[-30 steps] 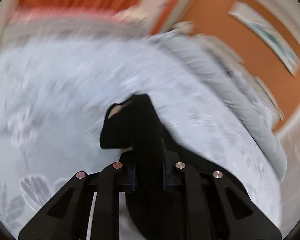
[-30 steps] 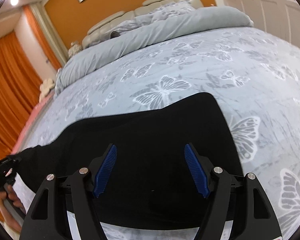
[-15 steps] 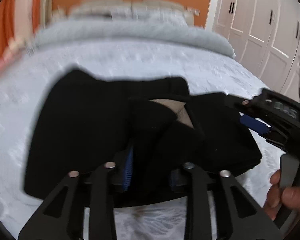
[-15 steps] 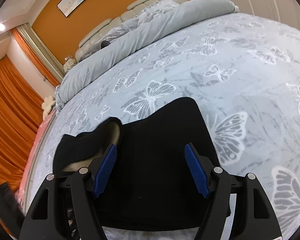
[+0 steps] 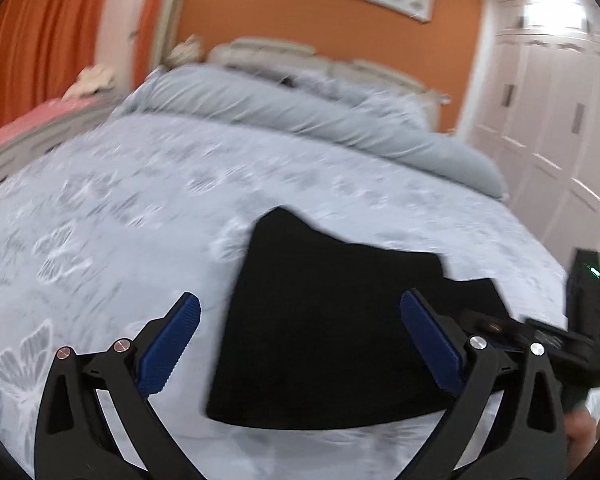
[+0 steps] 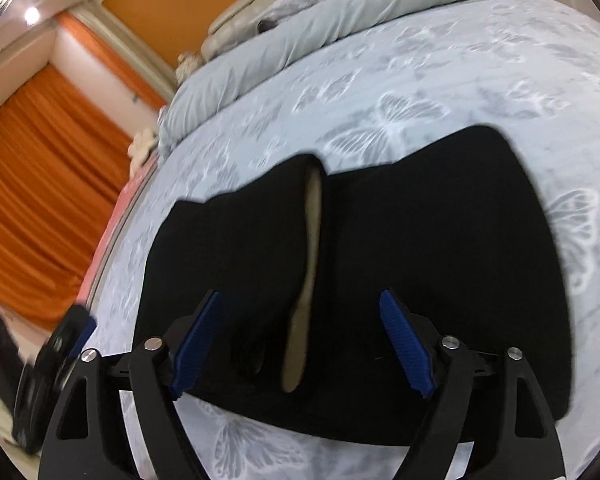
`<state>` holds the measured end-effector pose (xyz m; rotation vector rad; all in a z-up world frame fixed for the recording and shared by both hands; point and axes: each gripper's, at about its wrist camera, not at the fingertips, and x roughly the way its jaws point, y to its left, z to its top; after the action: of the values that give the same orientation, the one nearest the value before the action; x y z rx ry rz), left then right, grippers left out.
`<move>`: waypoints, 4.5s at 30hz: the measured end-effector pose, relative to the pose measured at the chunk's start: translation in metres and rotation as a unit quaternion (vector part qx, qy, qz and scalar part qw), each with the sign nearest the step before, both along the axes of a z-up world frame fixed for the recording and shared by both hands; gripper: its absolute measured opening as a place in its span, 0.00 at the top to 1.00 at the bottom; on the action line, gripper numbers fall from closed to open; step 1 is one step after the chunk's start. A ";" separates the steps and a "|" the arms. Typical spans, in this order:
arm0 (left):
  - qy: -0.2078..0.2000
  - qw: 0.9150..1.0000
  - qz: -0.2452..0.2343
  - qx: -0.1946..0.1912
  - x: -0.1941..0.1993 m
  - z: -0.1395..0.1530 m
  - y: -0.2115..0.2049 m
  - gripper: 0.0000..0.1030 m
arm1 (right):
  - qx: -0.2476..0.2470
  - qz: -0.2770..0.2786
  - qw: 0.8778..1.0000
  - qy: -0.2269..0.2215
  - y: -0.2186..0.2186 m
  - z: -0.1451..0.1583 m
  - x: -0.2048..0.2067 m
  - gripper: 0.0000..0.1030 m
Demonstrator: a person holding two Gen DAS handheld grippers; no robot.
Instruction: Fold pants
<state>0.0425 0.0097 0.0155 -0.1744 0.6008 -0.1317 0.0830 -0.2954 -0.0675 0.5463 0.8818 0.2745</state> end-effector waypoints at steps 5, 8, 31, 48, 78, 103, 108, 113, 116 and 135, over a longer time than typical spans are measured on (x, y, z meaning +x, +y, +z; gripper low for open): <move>0.005 0.998 0.052 0.047 0.002 -0.004 0.016 0.05 | -0.080 0.019 0.997 -0.005 0.026 -0.004 0.004 0.15; 0.024 0.995 0.070 0.071 0.012 -0.010 0.020 0.05 | -0.093 0.026 0.995 -0.020 0.031 -0.003 0.000 0.25; 0.104 0.983 0.099 0.118 0.030 -0.042 0.024 0.05 | -0.044 0.015 0.989 -0.139 0.021 0.061 -0.023 0.86; 0.113 0.984 0.077 0.113 0.030 -0.050 0.013 0.05 | -0.060 -0.048 0.997 -0.013 -0.035 0.007 -0.019 0.85; 0.100 0.987 0.048 0.118 0.021 -0.048 -0.008 0.05 | -0.126 -0.155 0.979 -0.048 -0.072 0.036 -0.053 0.74; 0.118 0.986 0.048 0.109 0.027 -0.054 0.002 0.04 | -0.154 0.106 0.982 -0.025 0.125 0.043 0.101 0.79; 0.116 0.985 0.051 0.117 0.027 -0.054 -0.001 0.05 | -0.222 0.011 0.973 -0.067 0.053 0.060 0.010 0.78; 0.110 0.984 0.059 0.130 0.025 -0.055 -0.005 0.04 | -0.164 -0.085 0.982 -0.022 -0.033 0.032 -0.025 0.54; 0.108 0.983 0.062 0.135 0.025 -0.057 -0.006 0.04 | -0.110 -0.115 0.987 -0.024 -0.066 0.032 -0.029 0.44; 0.084 0.987 0.067 0.121 0.022 -0.054 -0.007 0.05 | -0.128 -0.058 0.986 -0.084 -0.055 0.057 0.014 0.93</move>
<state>0.0644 0.0024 -0.0390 0.0098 0.7650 0.0871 0.0968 -0.3507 -0.0107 0.3287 0.7056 0.0963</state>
